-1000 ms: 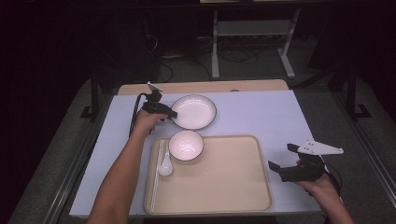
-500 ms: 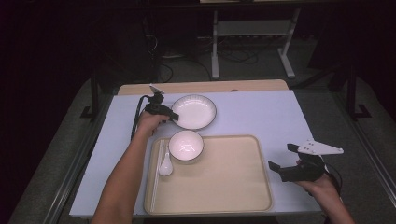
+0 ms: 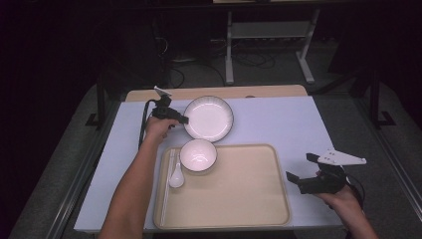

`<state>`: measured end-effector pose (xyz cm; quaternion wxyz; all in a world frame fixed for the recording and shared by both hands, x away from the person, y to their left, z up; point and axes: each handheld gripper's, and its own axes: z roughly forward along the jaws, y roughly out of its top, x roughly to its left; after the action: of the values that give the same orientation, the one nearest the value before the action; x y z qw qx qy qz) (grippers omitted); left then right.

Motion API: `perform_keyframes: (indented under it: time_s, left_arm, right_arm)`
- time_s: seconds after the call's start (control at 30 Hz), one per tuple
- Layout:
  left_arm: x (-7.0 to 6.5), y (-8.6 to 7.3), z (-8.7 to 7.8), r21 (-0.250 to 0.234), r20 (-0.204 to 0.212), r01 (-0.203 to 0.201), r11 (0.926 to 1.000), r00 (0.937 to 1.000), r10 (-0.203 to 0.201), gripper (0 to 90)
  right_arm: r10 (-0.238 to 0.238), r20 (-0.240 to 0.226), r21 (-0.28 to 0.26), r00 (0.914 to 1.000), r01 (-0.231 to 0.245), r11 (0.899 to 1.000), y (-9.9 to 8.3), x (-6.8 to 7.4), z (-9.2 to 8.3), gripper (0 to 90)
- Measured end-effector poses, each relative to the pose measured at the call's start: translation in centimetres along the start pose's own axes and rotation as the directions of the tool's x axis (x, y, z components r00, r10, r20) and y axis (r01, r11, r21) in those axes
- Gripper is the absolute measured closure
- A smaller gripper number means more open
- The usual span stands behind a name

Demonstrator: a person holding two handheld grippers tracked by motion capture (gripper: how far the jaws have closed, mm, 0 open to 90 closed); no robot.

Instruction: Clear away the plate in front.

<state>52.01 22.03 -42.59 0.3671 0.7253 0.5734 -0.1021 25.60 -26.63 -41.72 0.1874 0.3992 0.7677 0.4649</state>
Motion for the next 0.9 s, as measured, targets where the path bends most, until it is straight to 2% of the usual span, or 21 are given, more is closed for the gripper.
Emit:
perform_keyframes:
  time_s: [0.07, 0.13, 0.23, 0.4, 0.53, 0.7, 0.9]
  left_arm:
    - [-0.5, 0.2, -0.2, -0.012, 0.004, -0.022, 0.9997, 0.9998, 0.022, 86.4]
    - [-0.7, 0.4, -0.3, -0.023, 0.022, -0.016, 0.9996, 0.9996, 0.016, 85.5]
    - [-1.1, 0.6, -0.4, -0.027, 0.011, -0.040, 0.9988, 0.9991, 0.040, 85.3]
    - [-1.1, 0.7, -0.7, -0.046, -0.006, -0.054, 0.9975, 0.9985, 0.054, 85.2]
    - [-1.6, 1.2, -1.3, -0.061, -0.034, -0.086, 0.9945, 0.9959, 0.084, 85.0]
    - [-2.9, 1.8, -2.0, -0.076, -0.033, -0.125, 0.9892, 0.9919, 0.123, 85.1]
    - [-5.2, 2.7, -2.4, -0.082, -0.026, -0.173, 0.9816, 0.9849, 0.171, 85.1]
  right_arm:
    - [0.000, 0.001, -0.001, 1.0000, 0.000, 1.000, 0.0, 0.0, 0.0, 0.0]
    - [0.001, 0.001, -0.001, 1.0000, -0.001, 1.000, 0.0, 0.0, 0.0, 0.0]
    - [0.004, 0.001, -0.001, 1.0000, -0.004, 1.000, 0.0, 0.0, 0.0, 0.0]
    - [0.005, 0.002, -0.002, 1.0000, -0.005, 1.000, 0.0, 0.0, 0.0, 0.0]
    - [0.006, 0.001, -0.002, 1.0000, -0.006, 1.000, 0.0, 0.0, 0.0, 0.0]
    - [0.006, 0.004, -0.004, 1.0000, -0.006, 1.000, 0.0, 0.0, -0.1, 0.0]
    - [0.008, 0.004, -0.006, 1.0000, -0.008, 1.000, 0.0, 0.0, -0.2, 0.0]
